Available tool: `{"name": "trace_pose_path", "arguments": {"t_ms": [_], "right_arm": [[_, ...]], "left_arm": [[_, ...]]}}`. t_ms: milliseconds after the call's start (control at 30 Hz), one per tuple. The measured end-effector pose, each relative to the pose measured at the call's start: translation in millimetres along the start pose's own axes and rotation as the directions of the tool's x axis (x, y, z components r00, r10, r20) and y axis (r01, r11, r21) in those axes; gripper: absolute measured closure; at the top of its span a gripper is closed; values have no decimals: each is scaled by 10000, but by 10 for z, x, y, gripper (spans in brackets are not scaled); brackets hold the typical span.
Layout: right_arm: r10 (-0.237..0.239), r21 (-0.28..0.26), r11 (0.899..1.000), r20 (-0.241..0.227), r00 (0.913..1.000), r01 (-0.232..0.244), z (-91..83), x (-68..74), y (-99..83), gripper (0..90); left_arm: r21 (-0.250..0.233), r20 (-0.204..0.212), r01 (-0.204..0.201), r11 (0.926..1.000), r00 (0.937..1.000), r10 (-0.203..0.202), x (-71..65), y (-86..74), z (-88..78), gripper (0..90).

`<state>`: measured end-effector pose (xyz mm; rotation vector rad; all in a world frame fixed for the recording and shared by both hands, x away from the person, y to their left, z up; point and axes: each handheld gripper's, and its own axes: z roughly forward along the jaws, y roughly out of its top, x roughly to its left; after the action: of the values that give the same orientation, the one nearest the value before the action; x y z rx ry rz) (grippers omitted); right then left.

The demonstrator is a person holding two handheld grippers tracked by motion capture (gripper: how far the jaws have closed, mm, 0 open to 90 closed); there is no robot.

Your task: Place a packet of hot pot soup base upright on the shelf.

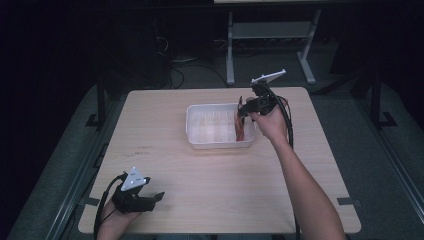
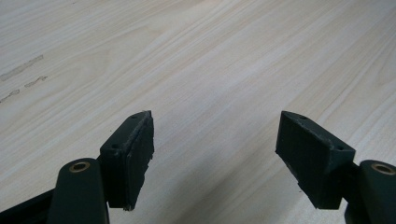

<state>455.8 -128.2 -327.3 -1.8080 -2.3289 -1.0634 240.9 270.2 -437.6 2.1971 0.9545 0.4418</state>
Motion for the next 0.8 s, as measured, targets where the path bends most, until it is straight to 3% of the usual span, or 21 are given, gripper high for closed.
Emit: {"name": "trace_pose_path", "arguments": {"t_ms": [533, 800], "right_arm": [[-380, -65, 9993, -198, 9991, 378, -137, 30, -58, 642], [-346, -34, 9994, -348, 9988, 345, -115, -13, -118, 629]], "left_arm": [[12, 7, 18, 10000, 10000, -18, 4, 0, 8, 268], [23, -5, 30, 10000, 10000, -30, 8, -3, 13, 267]]}}
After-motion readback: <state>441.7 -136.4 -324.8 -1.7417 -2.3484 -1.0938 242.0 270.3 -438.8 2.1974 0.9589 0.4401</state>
